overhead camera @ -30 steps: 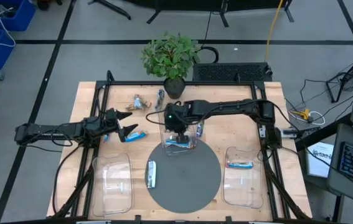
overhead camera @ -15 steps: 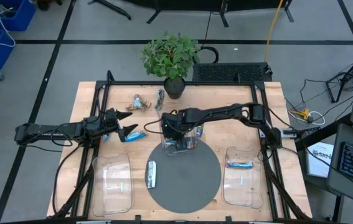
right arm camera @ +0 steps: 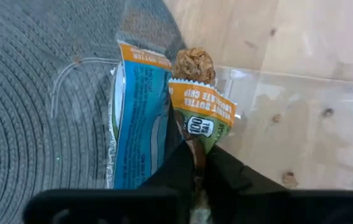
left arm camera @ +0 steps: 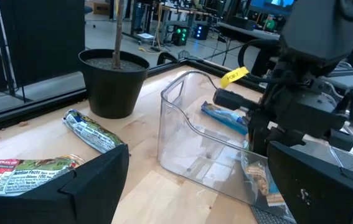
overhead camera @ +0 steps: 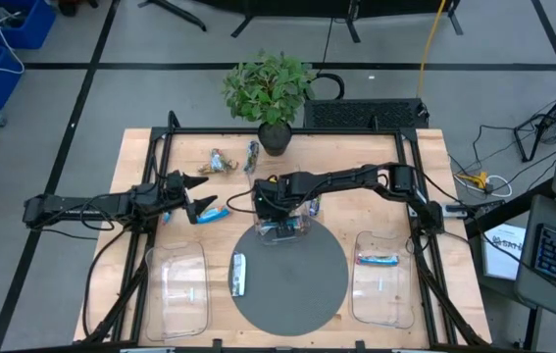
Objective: Pick and place Granola Bars by type
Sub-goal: Put the right yellow granola bar into the middle transparent bin, then put the top red granola bar into the right transparent bin
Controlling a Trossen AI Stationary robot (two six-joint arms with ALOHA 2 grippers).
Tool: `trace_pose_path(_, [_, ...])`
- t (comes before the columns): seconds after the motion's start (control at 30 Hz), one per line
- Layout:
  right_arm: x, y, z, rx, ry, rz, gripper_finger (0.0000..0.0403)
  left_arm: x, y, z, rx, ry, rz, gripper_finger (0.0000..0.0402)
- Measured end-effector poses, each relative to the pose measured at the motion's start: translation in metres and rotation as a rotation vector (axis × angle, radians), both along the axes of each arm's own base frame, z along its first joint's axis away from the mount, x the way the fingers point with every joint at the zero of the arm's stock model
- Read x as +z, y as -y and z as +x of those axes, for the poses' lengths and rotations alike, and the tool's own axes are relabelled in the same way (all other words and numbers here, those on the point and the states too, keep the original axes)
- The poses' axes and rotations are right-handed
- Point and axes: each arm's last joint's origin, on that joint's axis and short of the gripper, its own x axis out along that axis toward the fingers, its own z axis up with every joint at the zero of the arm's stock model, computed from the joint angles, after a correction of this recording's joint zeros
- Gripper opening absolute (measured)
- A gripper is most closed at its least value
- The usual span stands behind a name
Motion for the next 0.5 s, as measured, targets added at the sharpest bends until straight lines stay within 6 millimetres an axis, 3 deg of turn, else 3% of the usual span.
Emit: trace_pose_path(0.5, [0.0046, 0.0015, -0.0019, -0.065, -0.007, -0.085, 0.0199, 0.0, 0.0, 0.0, 0.0, 0.0, 0.0, 0.0379])
